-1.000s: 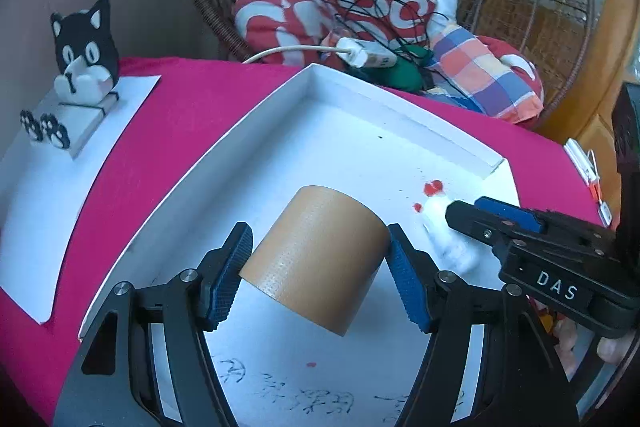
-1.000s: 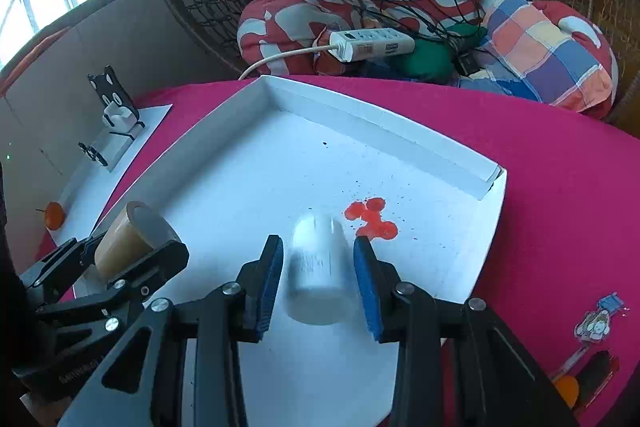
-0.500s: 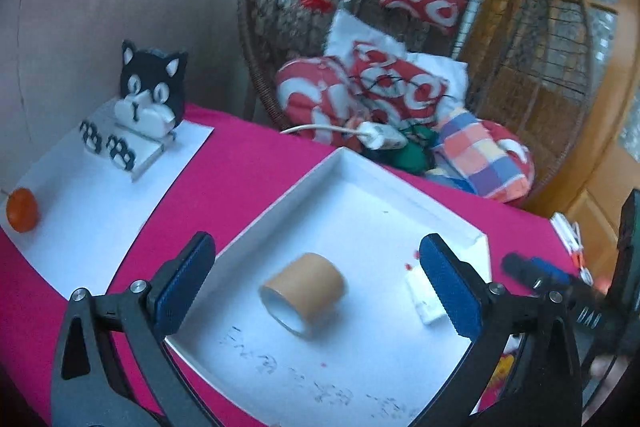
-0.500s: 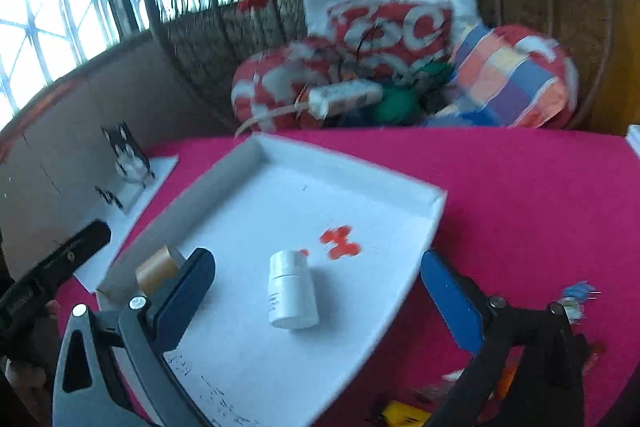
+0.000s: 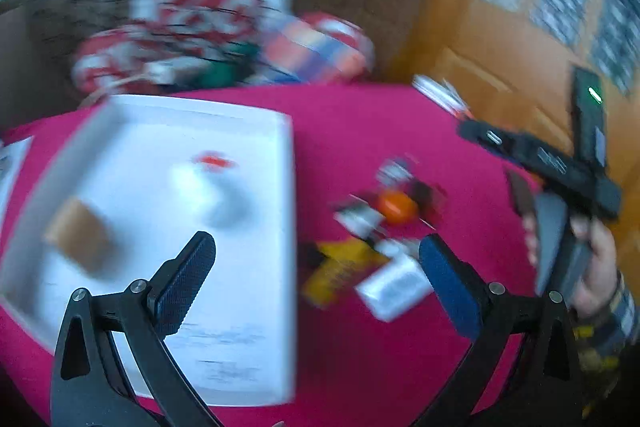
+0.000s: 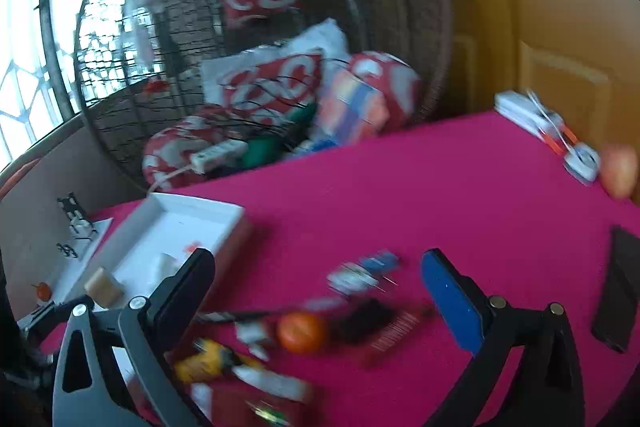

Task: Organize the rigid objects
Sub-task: 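Move both open tools back over the cluttered items on the table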

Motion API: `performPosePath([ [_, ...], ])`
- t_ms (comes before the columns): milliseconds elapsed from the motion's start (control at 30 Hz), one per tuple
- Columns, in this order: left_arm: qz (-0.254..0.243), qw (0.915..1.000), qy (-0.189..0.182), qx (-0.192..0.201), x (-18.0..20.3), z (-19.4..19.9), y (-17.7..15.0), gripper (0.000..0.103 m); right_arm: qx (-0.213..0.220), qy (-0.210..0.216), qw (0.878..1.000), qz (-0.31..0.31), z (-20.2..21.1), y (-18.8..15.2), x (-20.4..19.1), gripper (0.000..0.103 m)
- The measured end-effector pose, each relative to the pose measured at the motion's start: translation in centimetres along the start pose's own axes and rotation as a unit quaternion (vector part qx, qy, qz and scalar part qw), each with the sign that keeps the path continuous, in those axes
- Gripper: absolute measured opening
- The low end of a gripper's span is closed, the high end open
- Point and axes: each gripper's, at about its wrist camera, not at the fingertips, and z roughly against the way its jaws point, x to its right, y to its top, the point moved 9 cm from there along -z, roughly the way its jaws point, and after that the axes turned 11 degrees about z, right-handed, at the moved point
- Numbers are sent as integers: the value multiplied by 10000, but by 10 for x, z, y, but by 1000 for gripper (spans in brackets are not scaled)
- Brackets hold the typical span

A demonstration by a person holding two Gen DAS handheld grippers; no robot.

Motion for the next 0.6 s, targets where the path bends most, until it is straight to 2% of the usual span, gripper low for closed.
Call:
performPosePath([
  [100,-821,9963,-79,-253,39,-19,-23,102,-97,-69,9995,-303,3,-13,27,103],
  [200,-1268,9910,-56,-430,57,-34,-39,99,-157,-182,9983,-534,7,-28,51,103],
  [300,-1258,9904,22,-579,60,-49,-49,96,-247,-240,9968,-724,7,-39,64,103],
  [400,-1088,9914,42,-731,54,-61,-52,88,-285,-196,9957,-860,6,-47,70,103],
  [467,-1039,9914,77,-789,48,-65,-53,79,-324,-175,9952,-911,5,-51,71,103],
  [600,-1156,9897,66,-837,48,-73,-54,79,-392,-78,9933,-1088,1,-59,75,103],
])
